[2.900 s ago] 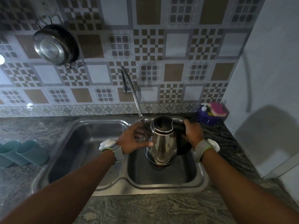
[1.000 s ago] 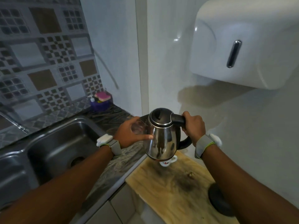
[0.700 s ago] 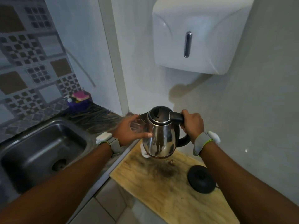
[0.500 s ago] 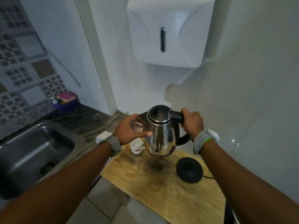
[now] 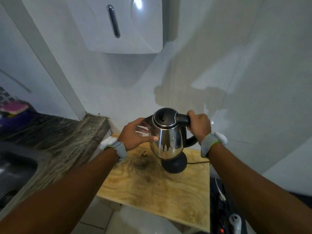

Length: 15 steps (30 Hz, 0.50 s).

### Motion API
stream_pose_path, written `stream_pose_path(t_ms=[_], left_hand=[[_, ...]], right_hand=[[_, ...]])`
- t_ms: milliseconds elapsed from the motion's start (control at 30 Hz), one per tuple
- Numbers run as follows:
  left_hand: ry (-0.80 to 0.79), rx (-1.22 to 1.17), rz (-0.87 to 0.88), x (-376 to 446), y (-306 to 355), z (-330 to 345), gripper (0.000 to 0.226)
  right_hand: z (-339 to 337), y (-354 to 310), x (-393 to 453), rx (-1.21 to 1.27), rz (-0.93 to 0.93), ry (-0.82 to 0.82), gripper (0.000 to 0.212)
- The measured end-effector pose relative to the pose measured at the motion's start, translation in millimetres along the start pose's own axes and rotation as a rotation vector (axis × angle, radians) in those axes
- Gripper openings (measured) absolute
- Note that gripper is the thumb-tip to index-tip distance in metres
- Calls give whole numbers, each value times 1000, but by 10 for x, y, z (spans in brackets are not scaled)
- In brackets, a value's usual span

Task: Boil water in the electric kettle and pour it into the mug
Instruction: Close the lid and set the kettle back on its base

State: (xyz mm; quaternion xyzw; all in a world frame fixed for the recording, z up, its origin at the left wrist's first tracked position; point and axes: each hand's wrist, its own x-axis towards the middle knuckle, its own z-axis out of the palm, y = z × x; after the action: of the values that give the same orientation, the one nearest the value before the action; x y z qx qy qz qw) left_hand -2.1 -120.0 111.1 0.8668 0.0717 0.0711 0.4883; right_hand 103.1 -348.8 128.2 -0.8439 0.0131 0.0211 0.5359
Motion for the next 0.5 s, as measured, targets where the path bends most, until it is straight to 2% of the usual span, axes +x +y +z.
stream_pose_path(t_ms=[167, 300, 500], left_hand=[[-52, -21, -24, 120, -94, 243, 76], [-76, -45, -34, 215, -202, 407, 78], [-119, -71, -67, 372, -438, 629, 82]], right_hand=[[-51, 260, 69, -29, 13, 42, 59], [-72, 483, 146, -43, 18, 25, 43], [19, 777, 258, 6, 127, 46, 40]])
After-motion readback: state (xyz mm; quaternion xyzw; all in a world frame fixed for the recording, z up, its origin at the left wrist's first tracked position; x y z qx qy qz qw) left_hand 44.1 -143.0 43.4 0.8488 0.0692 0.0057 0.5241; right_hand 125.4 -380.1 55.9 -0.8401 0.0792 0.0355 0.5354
